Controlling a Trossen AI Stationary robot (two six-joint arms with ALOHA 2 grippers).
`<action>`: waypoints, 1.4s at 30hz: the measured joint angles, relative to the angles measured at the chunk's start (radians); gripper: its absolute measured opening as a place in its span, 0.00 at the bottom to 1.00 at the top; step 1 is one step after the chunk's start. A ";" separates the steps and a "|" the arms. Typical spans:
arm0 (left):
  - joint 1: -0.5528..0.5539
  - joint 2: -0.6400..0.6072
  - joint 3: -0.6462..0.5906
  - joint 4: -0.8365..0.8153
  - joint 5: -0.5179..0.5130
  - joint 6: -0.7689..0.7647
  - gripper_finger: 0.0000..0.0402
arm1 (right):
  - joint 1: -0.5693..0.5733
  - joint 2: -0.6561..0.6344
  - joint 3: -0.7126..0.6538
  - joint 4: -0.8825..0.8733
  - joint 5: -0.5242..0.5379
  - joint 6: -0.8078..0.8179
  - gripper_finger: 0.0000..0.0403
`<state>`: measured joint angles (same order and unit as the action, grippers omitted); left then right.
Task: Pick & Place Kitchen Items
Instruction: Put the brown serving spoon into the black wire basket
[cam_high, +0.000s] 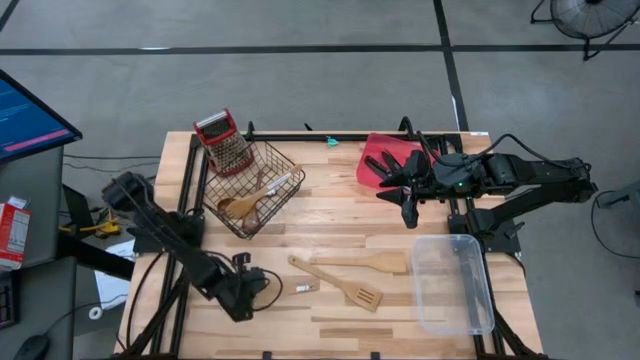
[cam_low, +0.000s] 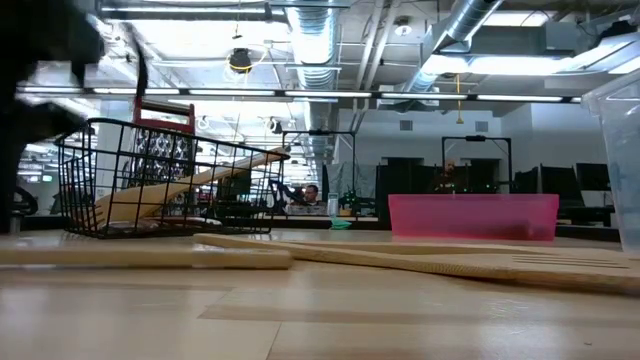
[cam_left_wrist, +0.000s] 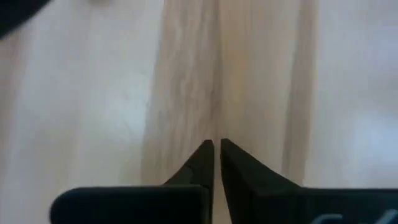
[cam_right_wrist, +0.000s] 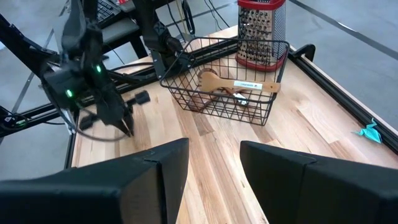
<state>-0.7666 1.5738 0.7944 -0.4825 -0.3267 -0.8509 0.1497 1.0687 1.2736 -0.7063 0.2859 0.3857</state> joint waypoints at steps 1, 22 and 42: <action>0.000 -0.039 0.000 0.002 -0.032 0.002 0.04 | 0.000 0.000 0.000 0.000 0.000 0.000 0.40; 0.002 0.025 -0.047 0.523 -0.203 0.351 0.66 | 0.000 0.000 0.000 -0.001 0.000 -0.002 0.40; 0.073 0.339 -0.042 0.817 -0.254 0.315 0.60 | 0.000 0.000 0.000 -0.039 0.000 -0.001 0.40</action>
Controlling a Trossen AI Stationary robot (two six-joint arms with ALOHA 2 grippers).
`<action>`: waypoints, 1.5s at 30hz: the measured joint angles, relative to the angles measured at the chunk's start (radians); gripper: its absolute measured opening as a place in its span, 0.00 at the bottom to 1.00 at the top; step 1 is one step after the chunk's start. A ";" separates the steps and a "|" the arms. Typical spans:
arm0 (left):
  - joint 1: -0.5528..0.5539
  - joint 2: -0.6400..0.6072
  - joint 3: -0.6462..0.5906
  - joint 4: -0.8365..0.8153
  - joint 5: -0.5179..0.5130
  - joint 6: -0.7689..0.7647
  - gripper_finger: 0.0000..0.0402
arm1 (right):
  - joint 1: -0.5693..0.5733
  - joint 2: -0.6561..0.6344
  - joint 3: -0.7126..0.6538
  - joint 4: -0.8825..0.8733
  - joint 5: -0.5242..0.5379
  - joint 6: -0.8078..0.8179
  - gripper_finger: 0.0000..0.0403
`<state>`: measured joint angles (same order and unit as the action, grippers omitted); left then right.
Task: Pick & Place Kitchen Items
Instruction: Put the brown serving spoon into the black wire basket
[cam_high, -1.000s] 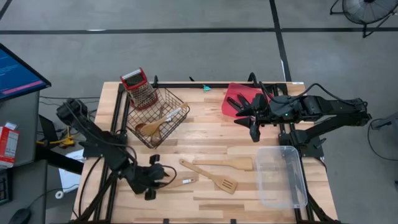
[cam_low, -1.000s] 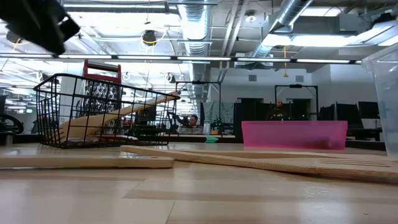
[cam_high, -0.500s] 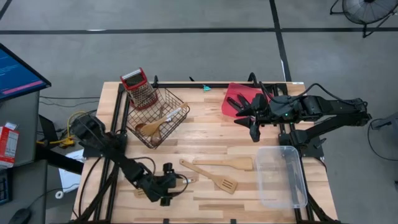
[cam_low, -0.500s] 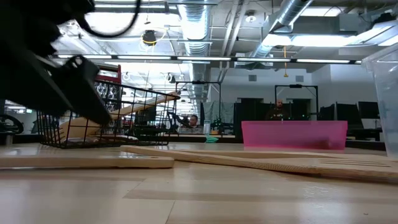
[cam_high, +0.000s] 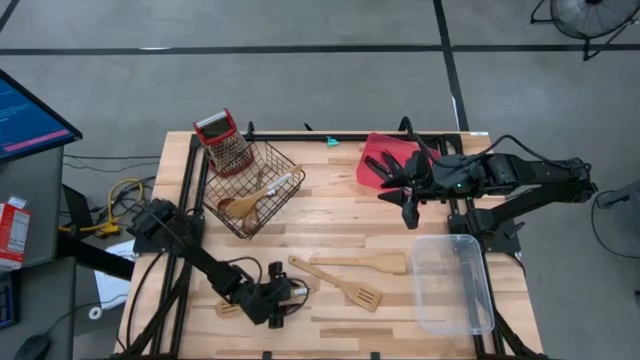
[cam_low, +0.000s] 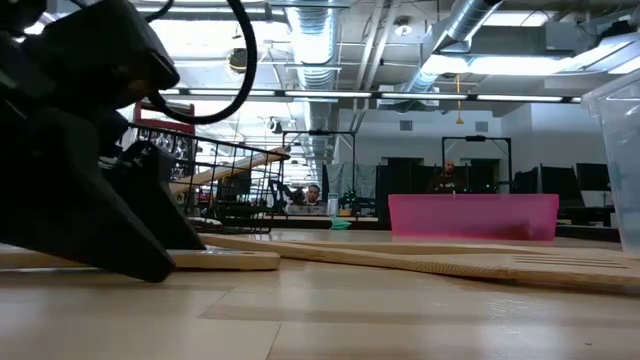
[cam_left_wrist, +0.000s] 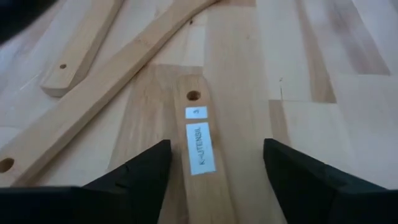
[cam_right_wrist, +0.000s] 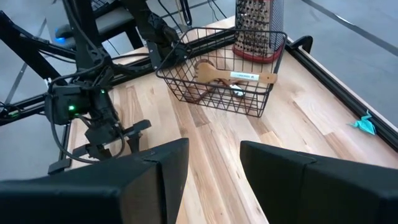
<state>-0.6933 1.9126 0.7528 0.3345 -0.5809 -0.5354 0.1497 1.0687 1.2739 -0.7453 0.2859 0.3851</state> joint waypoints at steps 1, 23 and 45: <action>0.000 0.014 0.001 0.011 -0.021 -0.001 0.59 | 0.000 0.000 0.000 -0.003 0.000 0.000 0.40; 0.006 0.009 0.000 -0.022 0.016 -0.022 0.13 | 0.000 0.000 0.000 -0.006 0.000 -0.002 0.40; 0.137 -0.659 -0.003 -0.174 -0.041 0.041 0.13 | 0.000 0.000 0.000 -0.002 0.001 -0.002 0.40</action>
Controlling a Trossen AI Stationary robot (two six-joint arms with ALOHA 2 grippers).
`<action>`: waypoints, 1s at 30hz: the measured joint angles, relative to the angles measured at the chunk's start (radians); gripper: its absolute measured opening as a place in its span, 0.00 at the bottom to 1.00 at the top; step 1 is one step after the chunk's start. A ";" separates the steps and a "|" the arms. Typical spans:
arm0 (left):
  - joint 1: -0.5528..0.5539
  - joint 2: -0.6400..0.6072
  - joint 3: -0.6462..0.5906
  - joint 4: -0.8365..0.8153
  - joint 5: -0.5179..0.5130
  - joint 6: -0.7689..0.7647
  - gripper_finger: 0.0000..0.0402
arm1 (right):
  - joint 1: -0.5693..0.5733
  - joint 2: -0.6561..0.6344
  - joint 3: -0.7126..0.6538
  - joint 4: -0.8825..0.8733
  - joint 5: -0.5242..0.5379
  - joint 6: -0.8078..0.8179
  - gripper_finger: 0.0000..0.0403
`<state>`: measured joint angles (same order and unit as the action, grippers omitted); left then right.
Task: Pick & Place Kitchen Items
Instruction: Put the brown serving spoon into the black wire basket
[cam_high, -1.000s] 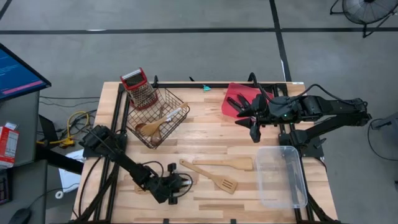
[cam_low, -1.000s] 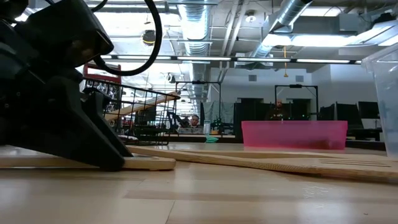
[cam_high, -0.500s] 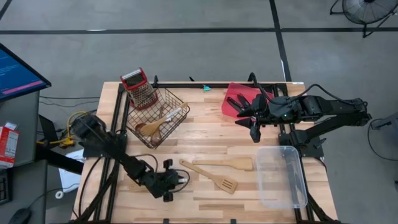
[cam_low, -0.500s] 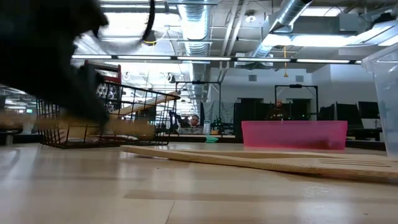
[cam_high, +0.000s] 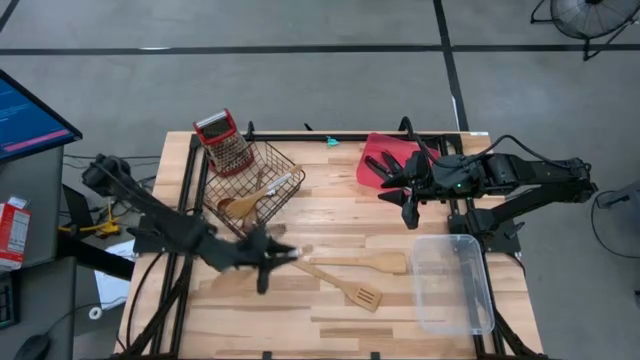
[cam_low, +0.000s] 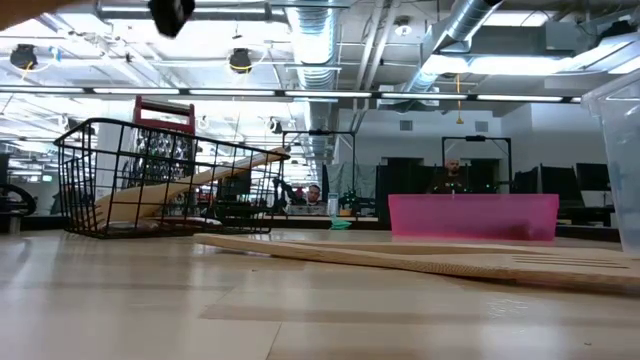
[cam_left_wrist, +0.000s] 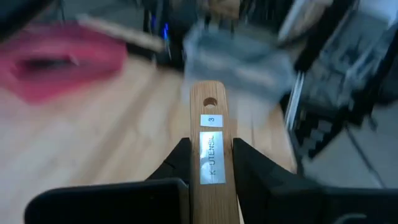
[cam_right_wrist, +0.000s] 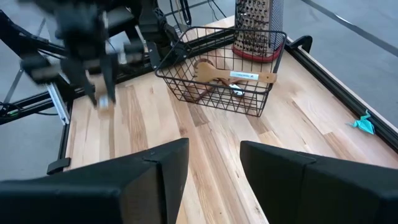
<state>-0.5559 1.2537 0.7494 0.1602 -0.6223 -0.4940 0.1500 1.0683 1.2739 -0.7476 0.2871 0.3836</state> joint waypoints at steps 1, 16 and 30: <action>0.009 -0.037 0.000 0.001 -0.008 0.018 0.13 | 0.000 0.000 0.000 0.000 0.000 0.000 0.40; 0.095 -0.464 0.002 0.305 0.045 0.043 0.13 | 0.000 0.000 0.000 0.000 -0.001 0.002 0.40; 0.091 -0.477 0.003 0.694 0.318 0.032 0.13 | 0.000 0.000 0.000 0.000 -0.001 0.002 0.40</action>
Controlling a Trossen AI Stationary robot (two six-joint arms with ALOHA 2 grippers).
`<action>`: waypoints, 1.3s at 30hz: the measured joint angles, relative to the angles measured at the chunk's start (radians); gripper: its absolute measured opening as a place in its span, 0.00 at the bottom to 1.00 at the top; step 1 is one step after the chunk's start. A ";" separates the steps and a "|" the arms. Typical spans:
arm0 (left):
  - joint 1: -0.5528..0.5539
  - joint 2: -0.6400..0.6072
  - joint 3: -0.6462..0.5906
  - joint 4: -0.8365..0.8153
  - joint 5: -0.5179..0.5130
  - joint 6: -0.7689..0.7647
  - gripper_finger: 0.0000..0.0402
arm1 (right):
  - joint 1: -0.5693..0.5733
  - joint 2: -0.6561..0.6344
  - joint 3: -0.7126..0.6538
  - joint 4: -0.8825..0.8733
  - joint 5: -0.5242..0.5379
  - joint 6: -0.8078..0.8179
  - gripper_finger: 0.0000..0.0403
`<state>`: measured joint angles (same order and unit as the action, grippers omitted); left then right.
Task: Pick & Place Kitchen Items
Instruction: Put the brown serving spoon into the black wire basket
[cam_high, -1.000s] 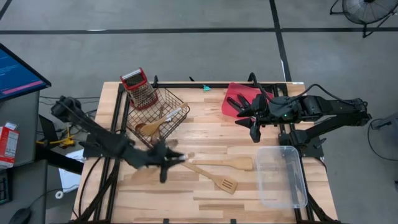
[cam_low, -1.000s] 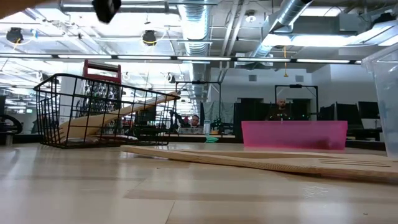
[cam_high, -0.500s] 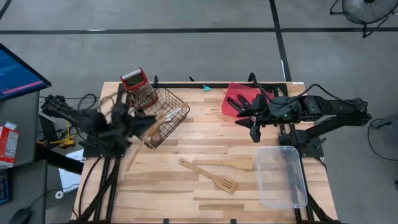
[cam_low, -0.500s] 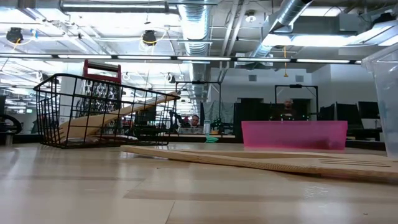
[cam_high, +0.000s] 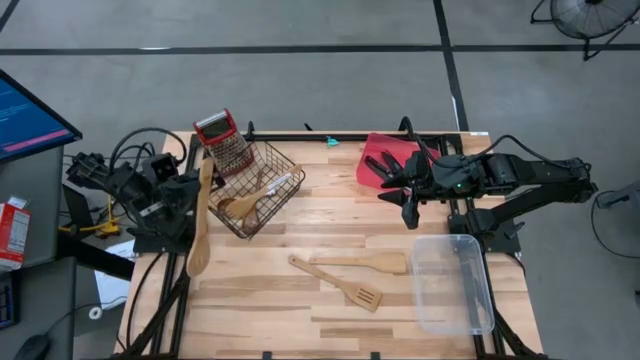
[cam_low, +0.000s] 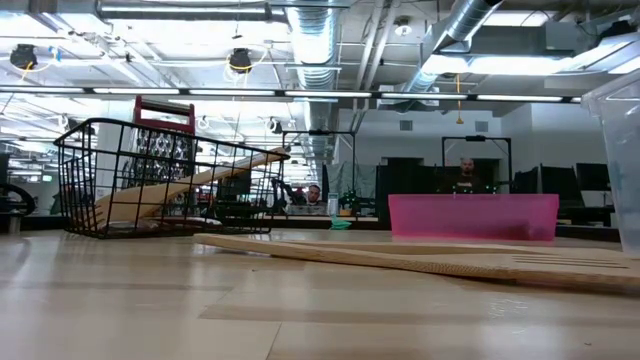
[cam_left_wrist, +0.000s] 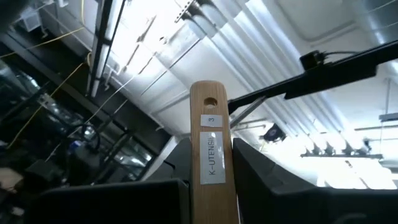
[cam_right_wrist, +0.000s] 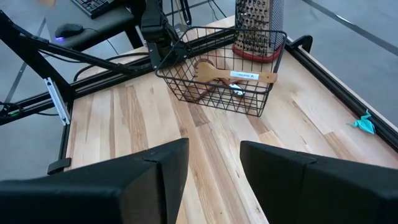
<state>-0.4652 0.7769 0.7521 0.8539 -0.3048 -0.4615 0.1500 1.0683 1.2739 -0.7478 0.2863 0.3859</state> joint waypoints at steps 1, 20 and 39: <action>0.000 0.000 0.000 0.009 0.003 0.000 0.13 | 0.000 0.000 0.000 0.000 0.000 0.000 0.40; 0.000 0.034 0.000 -0.030 -0.325 0.282 0.13 | 0.000 0.000 0.000 0.000 0.000 0.008 0.40; 0.001 0.234 0.000 -0.099 -1.163 0.936 0.13 | -0.003 0.000 0.000 0.000 0.003 0.061 0.40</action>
<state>-0.4641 1.0108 0.7525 0.7549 -1.4682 0.4744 0.1467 1.0683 1.2739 -0.7479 0.2893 0.4465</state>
